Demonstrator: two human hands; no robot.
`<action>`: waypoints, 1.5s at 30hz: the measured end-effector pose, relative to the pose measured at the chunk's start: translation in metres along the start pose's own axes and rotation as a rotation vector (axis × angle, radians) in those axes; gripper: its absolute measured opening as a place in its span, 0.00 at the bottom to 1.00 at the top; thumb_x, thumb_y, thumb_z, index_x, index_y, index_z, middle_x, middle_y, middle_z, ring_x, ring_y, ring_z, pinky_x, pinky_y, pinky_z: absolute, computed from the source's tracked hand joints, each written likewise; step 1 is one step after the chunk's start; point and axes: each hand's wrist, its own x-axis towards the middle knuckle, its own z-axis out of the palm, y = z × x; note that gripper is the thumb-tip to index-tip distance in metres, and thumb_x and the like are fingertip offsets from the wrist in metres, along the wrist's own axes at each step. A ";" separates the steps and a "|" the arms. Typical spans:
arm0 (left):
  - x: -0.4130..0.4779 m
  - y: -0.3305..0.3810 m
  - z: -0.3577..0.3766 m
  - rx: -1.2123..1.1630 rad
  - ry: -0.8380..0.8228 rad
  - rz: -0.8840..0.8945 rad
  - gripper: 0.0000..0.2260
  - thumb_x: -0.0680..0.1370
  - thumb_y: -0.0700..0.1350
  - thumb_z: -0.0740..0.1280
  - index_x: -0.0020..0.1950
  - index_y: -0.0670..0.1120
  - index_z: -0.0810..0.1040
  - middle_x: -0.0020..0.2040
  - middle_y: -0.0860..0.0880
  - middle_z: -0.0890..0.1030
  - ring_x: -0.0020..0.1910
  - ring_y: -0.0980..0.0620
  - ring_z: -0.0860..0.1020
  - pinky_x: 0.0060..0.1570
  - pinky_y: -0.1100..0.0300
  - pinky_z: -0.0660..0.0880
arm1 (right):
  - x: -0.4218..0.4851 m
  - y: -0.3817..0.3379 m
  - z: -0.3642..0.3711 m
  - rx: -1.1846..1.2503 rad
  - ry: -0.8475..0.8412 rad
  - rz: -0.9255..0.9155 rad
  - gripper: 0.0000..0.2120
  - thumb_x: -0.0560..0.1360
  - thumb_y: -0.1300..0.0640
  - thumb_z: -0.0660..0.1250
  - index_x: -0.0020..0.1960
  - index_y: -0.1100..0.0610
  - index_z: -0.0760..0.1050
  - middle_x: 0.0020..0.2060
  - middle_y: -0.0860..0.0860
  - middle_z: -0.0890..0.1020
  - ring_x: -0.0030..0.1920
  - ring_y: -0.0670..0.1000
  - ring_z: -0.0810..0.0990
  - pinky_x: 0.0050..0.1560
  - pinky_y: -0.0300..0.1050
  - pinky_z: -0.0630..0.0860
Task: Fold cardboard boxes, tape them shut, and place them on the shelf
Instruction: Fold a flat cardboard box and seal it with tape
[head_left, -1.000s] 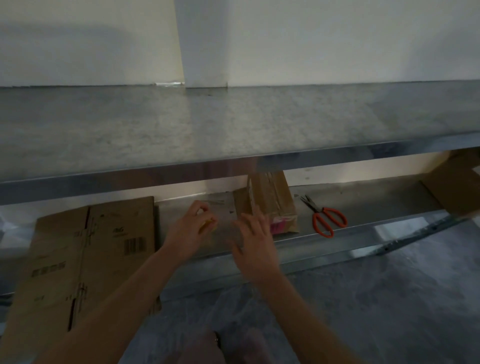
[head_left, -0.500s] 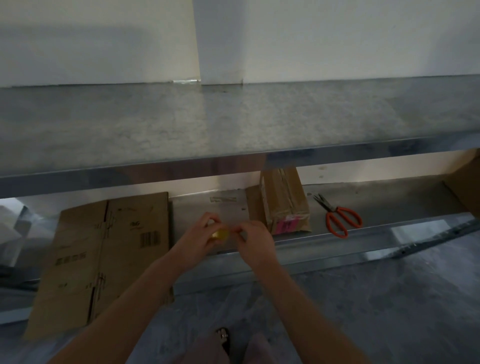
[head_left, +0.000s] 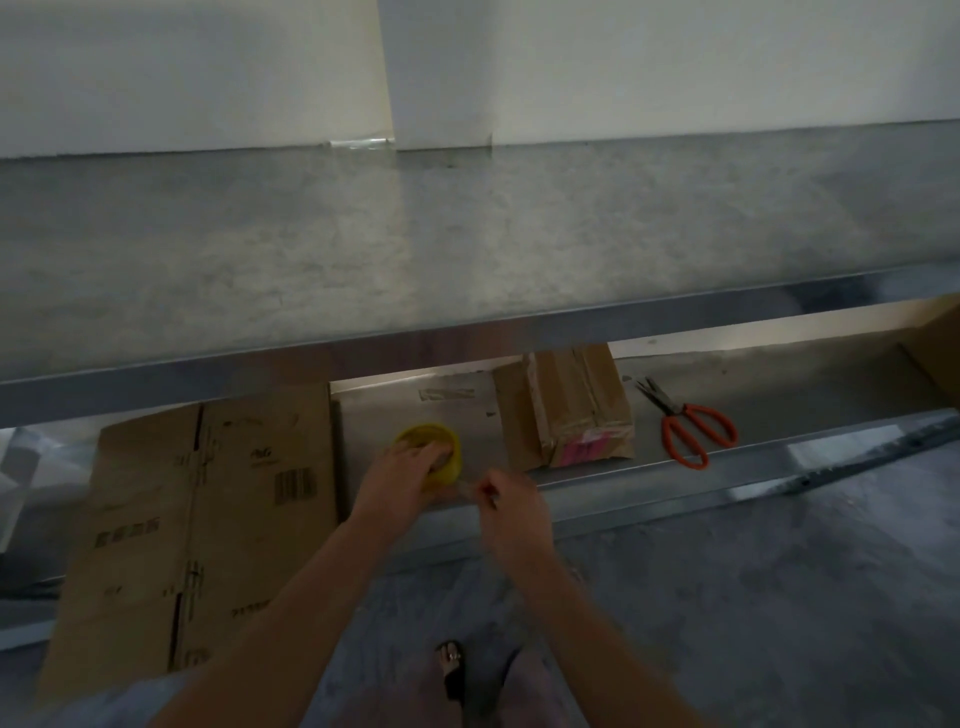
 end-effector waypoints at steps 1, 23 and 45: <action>0.000 -0.005 0.002 0.010 -0.012 0.043 0.28 0.71 0.67 0.59 0.65 0.54 0.74 0.57 0.52 0.81 0.56 0.48 0.76 0.54 0.55 0.71 | 0.002 0.004 0.001 0.015 -0.017 0.053 0.04 0.77 0.58 0.66 0.43 0.53 0.76 0.39 0.50 0.78 0.43 0.51 0.75 0.41 0.44 0.69; -0.001 -0.033 0.006 -0.007 0.022 0.095 0.16 0.75 0.44 0.70 0.63 0.45 0.78 0.56 0.46 0.81 0.56 0.44 0.77 0.58 0.59 0.65 | 0.007 0.025 0.027 0.140 -0.098 0.506 0.16 0.77 0.42 0.61 0.53 0.51 0.81 0.50 0.51 0.84 0.52 0.55 0.81 0.52 0.46 0.74; 0.029 0.179 0.032 -0.668 0.253 -0.249 0.30 0.80 0.48 0.64 0.77 0.60 0.52 0.75 0.52 0.63 0.71 0.53 0.66 0.70 0.58 0.63 | 0.029 0.094 -0.163 0.322 0.035 -0.129 0.25 0.76 0.58 0.69 0.71 0.48 0.67 0.63 0.43 0.76 0.62 0.46 0.76 0.63 0.44 0.74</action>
